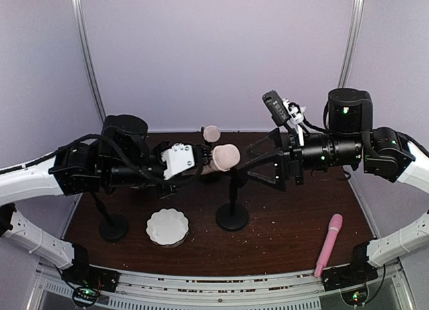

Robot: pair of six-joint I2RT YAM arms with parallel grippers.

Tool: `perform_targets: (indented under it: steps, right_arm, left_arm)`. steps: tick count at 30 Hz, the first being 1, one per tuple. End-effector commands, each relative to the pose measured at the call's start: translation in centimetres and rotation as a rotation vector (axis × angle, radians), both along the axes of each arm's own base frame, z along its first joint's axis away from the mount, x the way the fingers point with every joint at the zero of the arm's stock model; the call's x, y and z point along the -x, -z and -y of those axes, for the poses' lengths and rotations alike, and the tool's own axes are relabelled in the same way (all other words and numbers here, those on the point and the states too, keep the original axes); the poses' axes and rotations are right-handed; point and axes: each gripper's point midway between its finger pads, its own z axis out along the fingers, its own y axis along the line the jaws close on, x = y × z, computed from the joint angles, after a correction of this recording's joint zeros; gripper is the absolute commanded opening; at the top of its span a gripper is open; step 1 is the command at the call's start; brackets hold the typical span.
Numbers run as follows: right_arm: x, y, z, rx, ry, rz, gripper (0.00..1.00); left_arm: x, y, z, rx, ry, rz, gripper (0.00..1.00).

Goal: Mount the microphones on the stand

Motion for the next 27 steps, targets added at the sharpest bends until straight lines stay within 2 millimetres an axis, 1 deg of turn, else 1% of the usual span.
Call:
perform_targets:
  steps: [1, 5, 10, 14, 19, 27]
  right_arm:
    - [-0.4, -0.9, -1.0, -0.053, -0.007, 0.06, 0.83]
    - [-1.1, -0.7, -2.2, -0.034, 0.007, 0.054, 0.82]
    - [-2.2, -1.1, -2.6, -0.049, 0.066, 0.069, 0.8]
    - [-2.3, -1.6, -2.9, -0.083, 0.067, 0.068, 0.79]
    - [-2.5, -2.0, -3.5, -0.148, 0.071, 0.038, 0.74]
    - [-3.5, -0.6, -4.3, -0.087, 0.11, 0.003, 0.67]
  left_arm:
    - [0.8, -3.7, 0.9, 0.21, 0.022, -0.137, 0.13]
    - [1.0, -3.8, 1.2, 0.231, 0.038, -0.17, 0.12]
    - [1.3, -4.1, 1.4, 0.253, 0.058, -0.204, 0.11]
    - [1.4, -3.9, 1.6, 0.252, 0.065, -0.214, 0.11]
    - [1.4, -3.8, 1.9, 0.25, 0.072, -0.226, 0.11]
    - [1.1, -4.1, 2.3, 0.255, 0.071, -0.234, 0.09]
